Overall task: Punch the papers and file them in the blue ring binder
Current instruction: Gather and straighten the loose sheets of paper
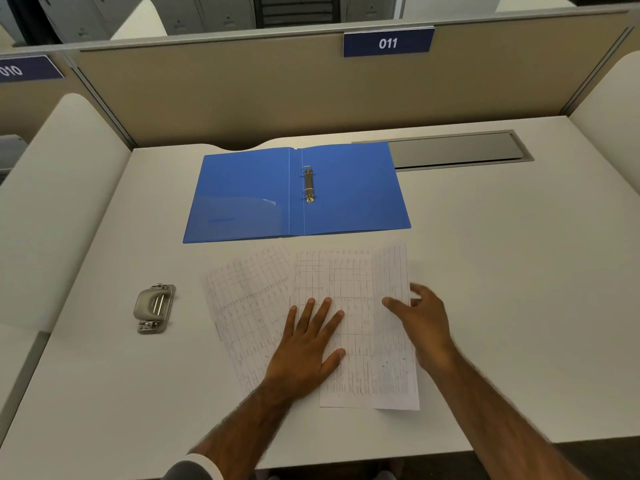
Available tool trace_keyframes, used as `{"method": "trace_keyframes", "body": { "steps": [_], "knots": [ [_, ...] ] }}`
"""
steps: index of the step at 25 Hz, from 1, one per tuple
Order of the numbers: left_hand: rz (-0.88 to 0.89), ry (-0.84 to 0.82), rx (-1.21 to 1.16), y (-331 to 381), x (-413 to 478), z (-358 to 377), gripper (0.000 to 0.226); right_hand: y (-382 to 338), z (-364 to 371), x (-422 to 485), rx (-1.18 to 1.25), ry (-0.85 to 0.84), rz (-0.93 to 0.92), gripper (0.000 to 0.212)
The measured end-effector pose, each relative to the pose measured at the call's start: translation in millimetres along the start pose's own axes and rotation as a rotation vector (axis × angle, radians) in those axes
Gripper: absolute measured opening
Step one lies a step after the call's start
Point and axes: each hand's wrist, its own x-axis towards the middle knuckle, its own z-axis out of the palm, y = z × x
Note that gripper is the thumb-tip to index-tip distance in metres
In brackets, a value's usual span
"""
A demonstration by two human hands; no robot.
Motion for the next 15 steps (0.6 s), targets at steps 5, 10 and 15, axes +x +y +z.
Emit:
{"method": "trace_keyframes", "body": {
  "steps": [5,10,15],
  "knots": [
    [-0.021,-0.012,-0.008,4,1,-3,0.074,8,4,-21,-0.363,-0.027,-0.138,0.013],
    [-0.232,0.276,-0.349,17,3,-34,0.071,-8,17,-47,-0.282,-0.105,-0.27,0.025],
    [-0.277,0.435,-0.537,20,10,-52,0.07,-19,42,-49,-0.209,-0.192,-0.254,0.036]
  ]
}}
